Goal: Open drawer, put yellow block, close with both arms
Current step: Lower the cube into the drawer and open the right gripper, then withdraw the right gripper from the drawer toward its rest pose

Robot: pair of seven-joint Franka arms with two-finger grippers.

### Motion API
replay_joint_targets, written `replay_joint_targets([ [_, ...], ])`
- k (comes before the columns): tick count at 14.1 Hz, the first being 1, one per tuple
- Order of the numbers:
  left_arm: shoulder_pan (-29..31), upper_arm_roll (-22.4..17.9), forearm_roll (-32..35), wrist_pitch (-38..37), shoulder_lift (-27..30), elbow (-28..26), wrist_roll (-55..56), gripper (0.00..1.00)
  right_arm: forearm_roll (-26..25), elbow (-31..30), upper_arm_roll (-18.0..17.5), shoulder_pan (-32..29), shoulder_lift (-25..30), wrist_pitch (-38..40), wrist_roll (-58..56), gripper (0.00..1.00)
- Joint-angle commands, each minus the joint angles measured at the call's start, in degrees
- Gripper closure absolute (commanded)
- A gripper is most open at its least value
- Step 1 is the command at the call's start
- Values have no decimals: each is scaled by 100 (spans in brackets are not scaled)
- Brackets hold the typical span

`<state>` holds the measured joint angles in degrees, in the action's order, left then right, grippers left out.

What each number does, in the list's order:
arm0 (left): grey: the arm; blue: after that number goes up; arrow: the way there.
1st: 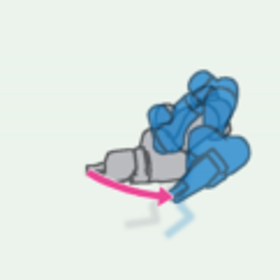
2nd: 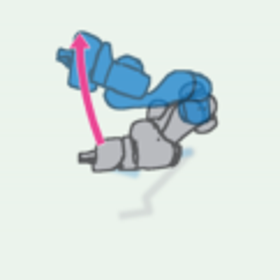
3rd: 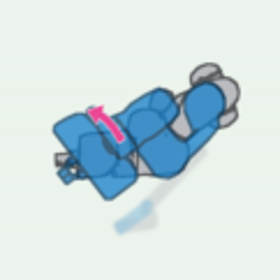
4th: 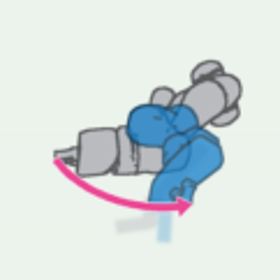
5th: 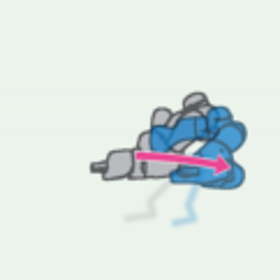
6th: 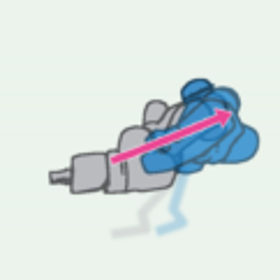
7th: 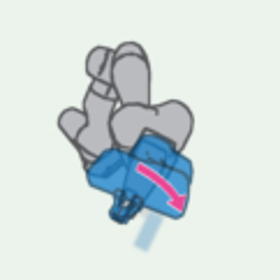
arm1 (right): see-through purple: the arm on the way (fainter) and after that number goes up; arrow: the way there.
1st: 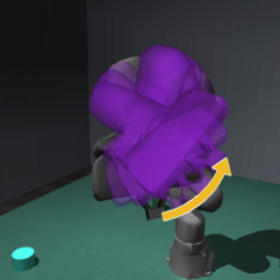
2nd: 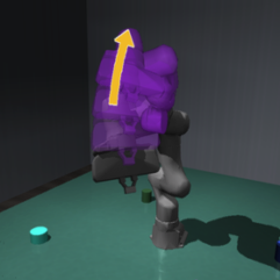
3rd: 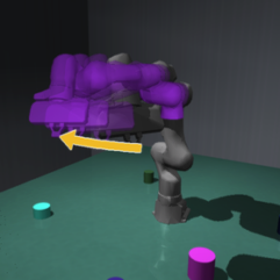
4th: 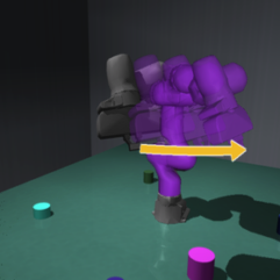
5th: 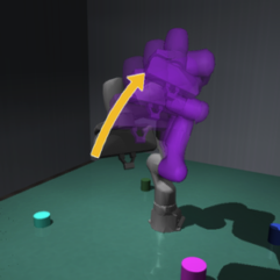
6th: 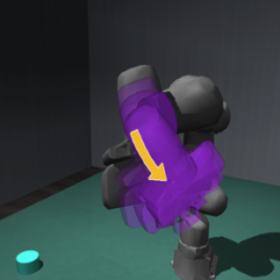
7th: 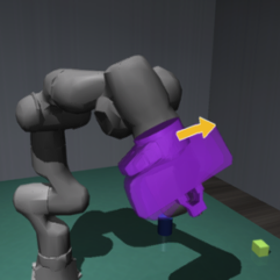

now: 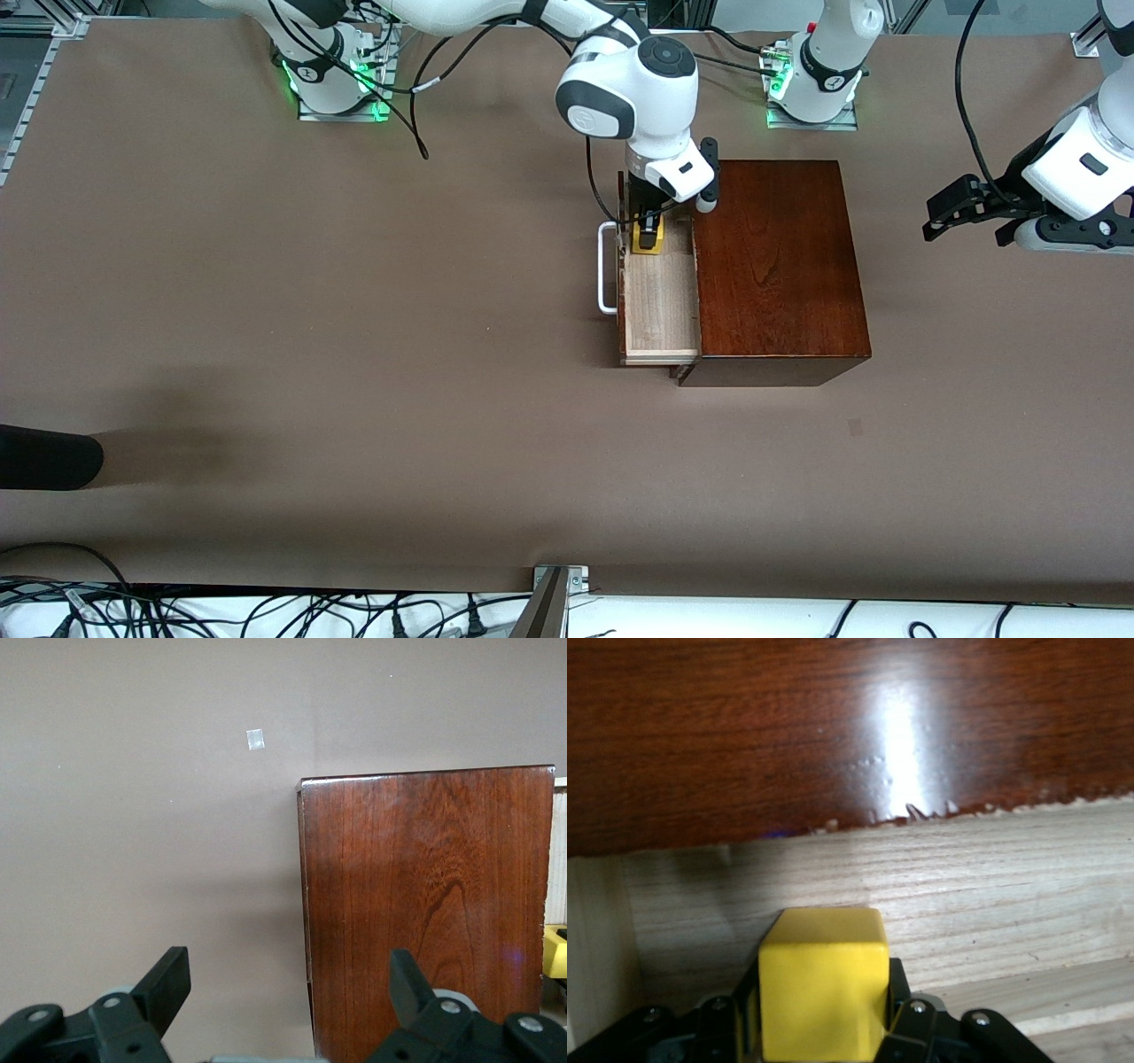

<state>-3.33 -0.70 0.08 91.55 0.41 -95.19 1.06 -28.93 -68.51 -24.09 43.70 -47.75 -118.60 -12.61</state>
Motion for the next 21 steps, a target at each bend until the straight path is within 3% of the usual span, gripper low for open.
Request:
replay_joint_targets([
  [1, -1, 9, -34, -76, 29, 45, -44, 0, -130, 207, 124, 59, -191, -119, -93, 100],
  [3, -1, 9, -34, -76, 29, 45, -44, 0, -130, 215, 194, 59, -209, -172, -119, 100],
  [4, -1, 9, -34, -76, 29, 45, -44, 0, -130, 233, 194, 51, -191, -155, -145, 59],
  [5, -1, 9, -34, -76, 29, 45, -44, 0, -104, 233, 186, -2, -156, -137, -146, 1],
  [8, -1, 9, -34, -76, 29, 45, -62, 0, -60, 399, 186, -20, -95, 20, -111, 0],
  [11, -1, 9, -34, -93, 29, 45, -62, 0, 124, 1039, 159, -107, -25, 748, -119, 0],
  [14, -1, 9, -34, -94, 29, 45, -62, 0, 440, 1156, 159, -510, 458, 1197, -93, 0],
  [16, 8, 18, -43, -120, 38, 54, -71, 0, 677, 1138, 308, -818, 1027, 1260, -67, 0],
  [18, -1, 87, -52, -330, 47, 97, -79, 0, 1300, 929, 475, -1353, 1651, 1408, -66, 0],
  [21, -1, 228, -139, -576, 38, 185, -691, 0, 2081, -89, 677, -2231, 2942, 1769, -40, 0],
])
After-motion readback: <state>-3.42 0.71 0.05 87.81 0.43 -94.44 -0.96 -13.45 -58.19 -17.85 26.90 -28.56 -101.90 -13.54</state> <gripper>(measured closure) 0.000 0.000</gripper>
